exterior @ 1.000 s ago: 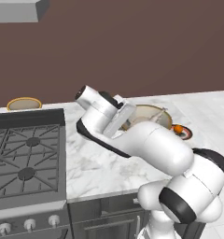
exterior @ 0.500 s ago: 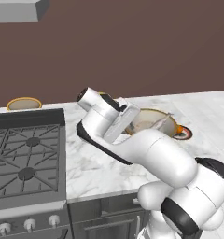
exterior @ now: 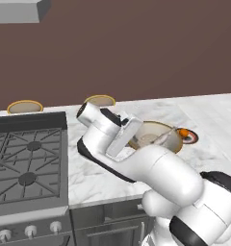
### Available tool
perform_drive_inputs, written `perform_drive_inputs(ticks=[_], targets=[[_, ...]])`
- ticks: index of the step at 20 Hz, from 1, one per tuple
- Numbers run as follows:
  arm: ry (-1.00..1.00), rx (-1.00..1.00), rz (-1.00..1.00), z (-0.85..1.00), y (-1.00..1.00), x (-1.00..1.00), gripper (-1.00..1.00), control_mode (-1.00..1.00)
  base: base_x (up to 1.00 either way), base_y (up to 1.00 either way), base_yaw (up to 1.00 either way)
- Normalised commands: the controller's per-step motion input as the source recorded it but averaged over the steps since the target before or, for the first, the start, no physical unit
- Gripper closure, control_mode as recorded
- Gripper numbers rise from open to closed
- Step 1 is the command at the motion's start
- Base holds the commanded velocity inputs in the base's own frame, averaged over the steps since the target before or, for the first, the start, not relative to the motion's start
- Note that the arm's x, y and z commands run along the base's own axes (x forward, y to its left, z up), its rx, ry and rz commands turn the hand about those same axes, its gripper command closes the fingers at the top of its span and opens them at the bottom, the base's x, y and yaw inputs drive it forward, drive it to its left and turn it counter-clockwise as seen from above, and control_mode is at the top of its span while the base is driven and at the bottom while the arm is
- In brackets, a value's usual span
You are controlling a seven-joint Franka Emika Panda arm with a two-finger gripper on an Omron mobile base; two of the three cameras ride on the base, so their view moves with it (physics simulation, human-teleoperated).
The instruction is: Remove the tangerine from the bowl and place it on the small plate. Then place the bowl with only the fish in the microwave, close the door, and press the start button to microwave the fish.
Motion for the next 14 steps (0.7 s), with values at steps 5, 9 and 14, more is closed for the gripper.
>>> perform_drive_inputs(ticks=[5,9,14], targets=[[0.0,0.0,0.0,0.0,0.0,0.0,1.0,1.0,-0.99,-0.23,-0.1],[0.0,0.0,0.0,0.0,0.0,0.0,1.0,1.0,-0.68,-0.48,-0.44],[0.0,0.0,0.0,0.0,0.0,0.0,1.0,1.0,-0.15,-0.48,-0.62]])
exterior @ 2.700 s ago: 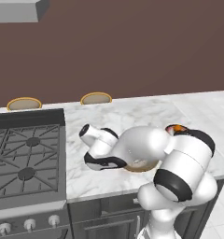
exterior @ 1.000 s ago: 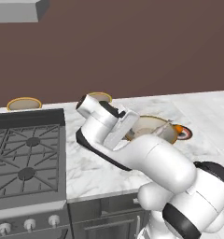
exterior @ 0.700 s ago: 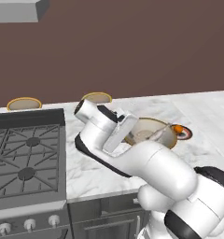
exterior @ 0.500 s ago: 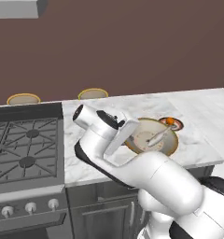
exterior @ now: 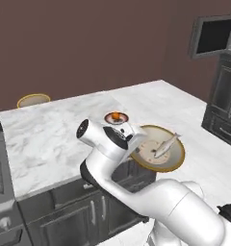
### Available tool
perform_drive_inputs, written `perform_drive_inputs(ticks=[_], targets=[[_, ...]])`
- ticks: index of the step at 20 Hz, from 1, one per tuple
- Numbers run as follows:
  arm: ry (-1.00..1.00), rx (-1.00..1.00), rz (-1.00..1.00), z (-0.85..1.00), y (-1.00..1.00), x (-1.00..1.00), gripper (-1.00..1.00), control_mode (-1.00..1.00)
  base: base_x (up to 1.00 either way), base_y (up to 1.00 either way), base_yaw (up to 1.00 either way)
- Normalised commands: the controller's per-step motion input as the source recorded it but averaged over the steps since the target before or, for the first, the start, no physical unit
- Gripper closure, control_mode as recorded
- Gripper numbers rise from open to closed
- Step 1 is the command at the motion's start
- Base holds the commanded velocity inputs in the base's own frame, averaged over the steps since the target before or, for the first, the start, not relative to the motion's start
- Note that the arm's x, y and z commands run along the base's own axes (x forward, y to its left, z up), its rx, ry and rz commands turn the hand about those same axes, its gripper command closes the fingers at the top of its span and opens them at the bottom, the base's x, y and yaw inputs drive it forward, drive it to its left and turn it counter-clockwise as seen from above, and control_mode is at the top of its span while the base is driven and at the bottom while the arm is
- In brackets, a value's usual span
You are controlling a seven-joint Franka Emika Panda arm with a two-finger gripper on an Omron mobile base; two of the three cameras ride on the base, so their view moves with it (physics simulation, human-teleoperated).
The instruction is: Remove the tangerine from the bowl and place it on the small plate. Then place the bowl with only the fish in the microwave, close the door, and press the start button to microwave the fish.
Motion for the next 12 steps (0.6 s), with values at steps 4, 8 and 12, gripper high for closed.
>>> perform_drive_inputs(ticks=[4,8,12], targets=[[0.0,0.0,0.0,0.0,0.0,0.0,1.0,1.0,0.0,-0.59,-0.66],[0.0,0.0,0.0,0.0,0.0,0.0,1.0,1.0,0.05,-0.74,-0.62],[0.0,0.0,0.0,0.0,0.0,0.0,1.0,1.0,0.29,-0.96,-0.54]])
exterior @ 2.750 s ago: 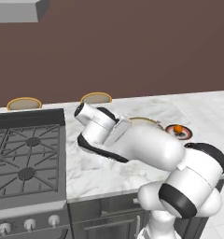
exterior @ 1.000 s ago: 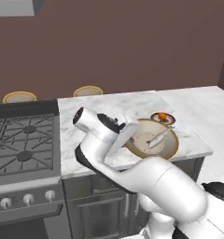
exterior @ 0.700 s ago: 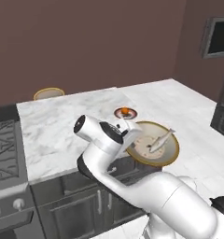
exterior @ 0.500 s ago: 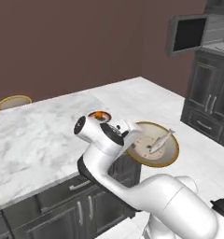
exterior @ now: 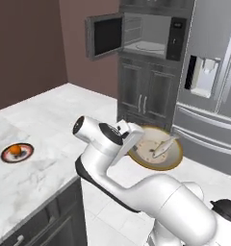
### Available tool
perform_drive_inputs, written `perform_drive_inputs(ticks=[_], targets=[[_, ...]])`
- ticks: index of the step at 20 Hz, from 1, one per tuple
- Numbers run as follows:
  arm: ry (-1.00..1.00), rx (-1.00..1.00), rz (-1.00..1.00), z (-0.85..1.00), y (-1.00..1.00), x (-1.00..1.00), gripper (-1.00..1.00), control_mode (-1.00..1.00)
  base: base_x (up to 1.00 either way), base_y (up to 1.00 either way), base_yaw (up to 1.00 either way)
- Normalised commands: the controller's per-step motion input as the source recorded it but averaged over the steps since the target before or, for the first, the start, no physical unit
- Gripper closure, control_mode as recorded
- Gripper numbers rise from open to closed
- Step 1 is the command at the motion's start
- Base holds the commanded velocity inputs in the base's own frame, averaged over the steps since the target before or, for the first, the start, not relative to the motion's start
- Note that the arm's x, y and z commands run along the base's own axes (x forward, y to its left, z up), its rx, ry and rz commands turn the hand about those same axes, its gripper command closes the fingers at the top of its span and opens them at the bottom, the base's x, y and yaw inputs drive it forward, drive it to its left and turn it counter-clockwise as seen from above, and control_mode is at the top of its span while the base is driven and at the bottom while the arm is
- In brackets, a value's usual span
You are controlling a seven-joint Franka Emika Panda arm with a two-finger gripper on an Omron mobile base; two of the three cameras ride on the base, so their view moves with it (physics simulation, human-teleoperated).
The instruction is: Remove the tangerine from the bowl and place it on the small plate. Then place the bowl with only the fish in the microwave, close the door, and press the start button to microwave the fish.
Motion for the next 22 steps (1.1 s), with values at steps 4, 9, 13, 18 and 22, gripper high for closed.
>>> perform_drive_inputs(ticks=[4,9,13,18,22], targets=[[0.0,0.0,0.0,0.0,0.0,0.0,1.0,1.0,0.55,-1.0,-0.41],[0.0,0.0,0.0,0.0,0.0,0.0,1.0,1.0,0.72,-0.99,-0.18],[0.0,0.0,0.0,0.0,0.0,0.0,1.0,1.0,0.9,-0.62,0.0],[0.0,0.0,0.0,0.0,0.0,0.0,1.0,1.0,1.0,-0.48,0.01],[0.0,0.0,0.0,0.0,0.0,0.0,1.0,1.0,1.0,-0.19,0.0]])
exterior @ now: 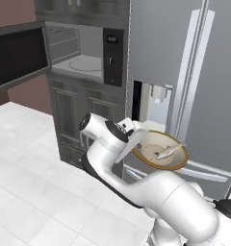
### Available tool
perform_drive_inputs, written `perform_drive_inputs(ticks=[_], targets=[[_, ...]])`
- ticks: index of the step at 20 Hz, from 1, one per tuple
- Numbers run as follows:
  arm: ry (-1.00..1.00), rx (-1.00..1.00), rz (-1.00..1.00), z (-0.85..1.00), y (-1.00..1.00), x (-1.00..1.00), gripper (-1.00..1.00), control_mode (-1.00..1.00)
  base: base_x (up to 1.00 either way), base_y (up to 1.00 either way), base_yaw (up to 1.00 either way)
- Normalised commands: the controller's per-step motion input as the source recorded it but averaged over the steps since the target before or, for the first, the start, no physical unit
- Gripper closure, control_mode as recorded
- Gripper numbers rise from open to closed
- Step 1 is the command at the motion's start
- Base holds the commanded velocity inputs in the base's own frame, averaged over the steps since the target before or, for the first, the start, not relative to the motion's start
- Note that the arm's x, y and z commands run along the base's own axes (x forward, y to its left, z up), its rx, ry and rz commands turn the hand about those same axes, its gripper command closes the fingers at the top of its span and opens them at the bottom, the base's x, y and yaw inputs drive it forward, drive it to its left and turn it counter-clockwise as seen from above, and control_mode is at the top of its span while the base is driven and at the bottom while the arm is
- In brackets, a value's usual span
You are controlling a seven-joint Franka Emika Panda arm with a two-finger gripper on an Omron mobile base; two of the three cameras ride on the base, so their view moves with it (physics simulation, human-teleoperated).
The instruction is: Remove the tangerine from the bowl and place it on the small plate. Then place the bowl with only the fish in the microwave, close the door, and press the start button to microwave the fish.
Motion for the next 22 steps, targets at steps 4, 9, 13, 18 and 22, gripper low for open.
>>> perform_drive_inputs(ticks=[4,9,13,18,22], targets=[[0.0,0.0,0.0,0.0,0.0,0.0,1.0,1.0,1.0,0.06,0.0],[0.0,0.0,0.0,0.0,0.0,0.0,1.0,1.0,1.0,0.31,-0.05],[0.0,0.0,0.0,0.0,0.0,0.0,1.0,1.0,0.99,0.41,-0.12],[0.0,0.0,0.0,0.0,0.0,0.0,1.0,1.0,0.82,0.46,-0.22],[0.0,0.0,0.0,0.0,0.0,0.0,1.0,1.0,0.59,0.52,-0.27]])
